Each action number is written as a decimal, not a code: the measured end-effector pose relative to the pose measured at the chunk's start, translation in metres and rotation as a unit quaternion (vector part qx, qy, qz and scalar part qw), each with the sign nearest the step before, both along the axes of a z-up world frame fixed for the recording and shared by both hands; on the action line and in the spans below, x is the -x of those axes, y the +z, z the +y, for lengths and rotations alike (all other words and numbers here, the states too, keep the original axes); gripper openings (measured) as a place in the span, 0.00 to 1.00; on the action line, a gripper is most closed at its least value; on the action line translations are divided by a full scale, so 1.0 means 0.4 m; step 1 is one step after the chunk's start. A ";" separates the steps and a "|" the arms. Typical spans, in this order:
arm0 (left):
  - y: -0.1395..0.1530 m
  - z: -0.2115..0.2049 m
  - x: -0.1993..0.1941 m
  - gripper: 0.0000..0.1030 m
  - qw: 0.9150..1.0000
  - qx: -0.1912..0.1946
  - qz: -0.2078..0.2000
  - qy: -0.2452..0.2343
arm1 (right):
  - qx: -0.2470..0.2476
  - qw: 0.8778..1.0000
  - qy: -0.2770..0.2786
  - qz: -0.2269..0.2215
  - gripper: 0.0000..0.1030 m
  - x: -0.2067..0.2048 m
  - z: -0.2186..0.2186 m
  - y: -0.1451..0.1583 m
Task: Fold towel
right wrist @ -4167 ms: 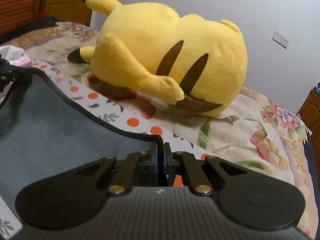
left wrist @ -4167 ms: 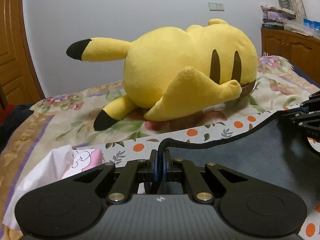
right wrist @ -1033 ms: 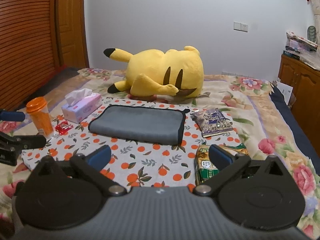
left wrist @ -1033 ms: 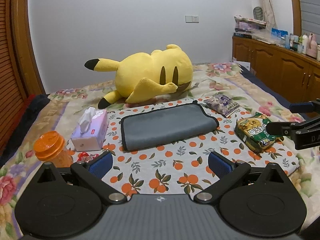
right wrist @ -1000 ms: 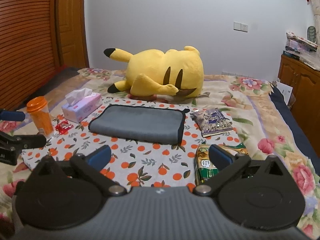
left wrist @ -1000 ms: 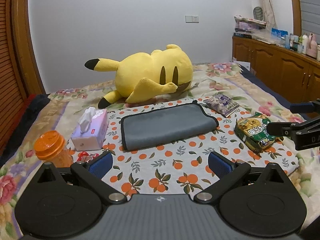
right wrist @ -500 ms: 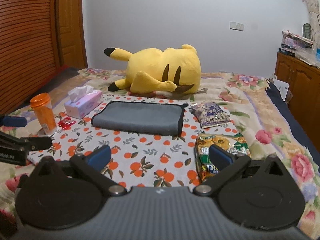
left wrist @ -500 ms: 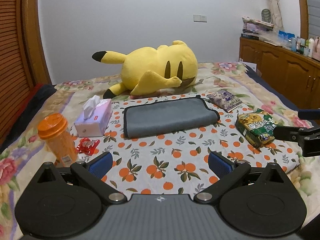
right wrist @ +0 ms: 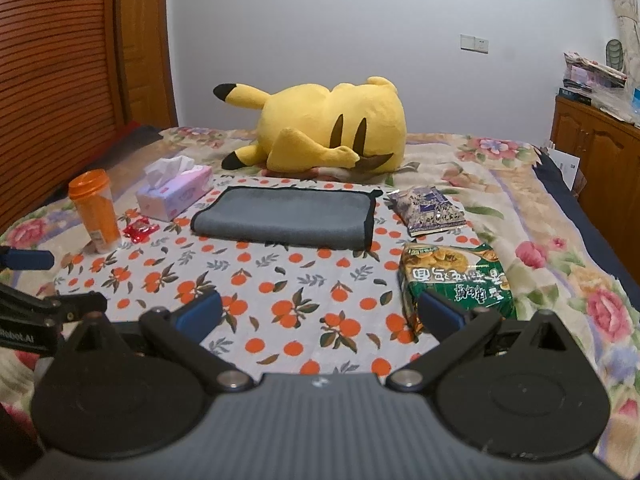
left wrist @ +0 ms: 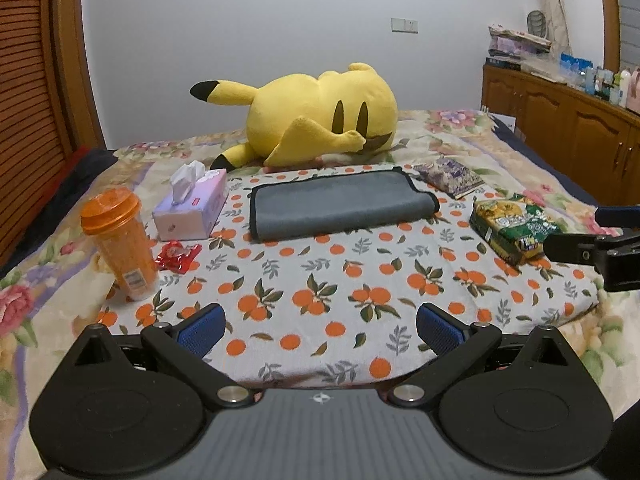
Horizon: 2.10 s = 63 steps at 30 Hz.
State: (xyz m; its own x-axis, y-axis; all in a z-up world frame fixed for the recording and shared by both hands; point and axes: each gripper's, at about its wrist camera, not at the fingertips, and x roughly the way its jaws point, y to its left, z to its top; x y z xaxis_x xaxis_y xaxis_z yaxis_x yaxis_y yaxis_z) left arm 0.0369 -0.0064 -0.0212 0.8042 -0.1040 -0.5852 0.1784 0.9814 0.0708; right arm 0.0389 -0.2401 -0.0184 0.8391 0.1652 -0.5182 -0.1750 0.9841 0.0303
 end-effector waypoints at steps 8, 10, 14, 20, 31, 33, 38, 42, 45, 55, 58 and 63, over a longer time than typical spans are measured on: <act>-0.023 0.002 0.014 1.00 1.000 0.005 0.010 0.011 | -0.001 1.000 0.000 0.005 1.00 0.012 0.005 -0.012; -0.032 0.000 0.015 1.00 1.000 0.001 0.011 0.012 | 0.002 1.000 -0.002 0.007 1.00 0.014 0.006 -0.019; -0.049 -0.001 0.013 1.00 1.000 -0.005 0.017 0.013 | 0.013 1.000 -0.007 0.010 1.00 0.014 0.008 -0.033; -0.067 0.008 0.011 1.00 1.000 0.000 0.015 0.022 | 0.025 1.000 -0.010 0.006 1.00 0.014 0.014 -0.045; -0.058 0.017 0.029 1.00 0.999 0.000 -0.006 0.033 | 0.014 0.999 -0.026 0.012 1.00 0.010 -0.002 -0.052; -0.053 0.016 0.034 1.00 0.999 -0.001 -0.013 0.034 | 0.015 0.999 -0.028 0.010 1.00 0.012 -0.003 -0.051; -0.040 0.020 0.049 1.00 0.999 0.007 -0.033 0.031 | 0.014 0.999 -0.030 0.003 1.00 0.017 -0.005 -0.048; -0.030 0.025 0.060 1.00 0.998 0.016 -0.049 0.032 | 0.011 0.999 -0.034 -0.005 1.00 0.021 -0.010 -0.044; -0.025 0.029 0.064 1.00 0.998 0.021 -0.056 0.034 | 0.008 0.999 -0.036 -0.009 1.00 0.022 -0.014 -0.041; -0.018 0.029 0.073 1.00 0.997 0.016 -0.073 0.035 | 0.004 0.999 -0.041 -0.026 1.00 0.032 -0.021 -0.034; -0.016 0.028 0.078 1.00 0.996 0.016 -0.079 0.034 | 0.004 0.999 -0.041 -0.031 1.00 0.035 -0.021 -0.033; -0.011 0.029 0.083 1.00 0.995 0.016 -0.089 0.033 | 0.003 0.998 -0.042 -0.038 1.00 0.039 -0.022 -0.029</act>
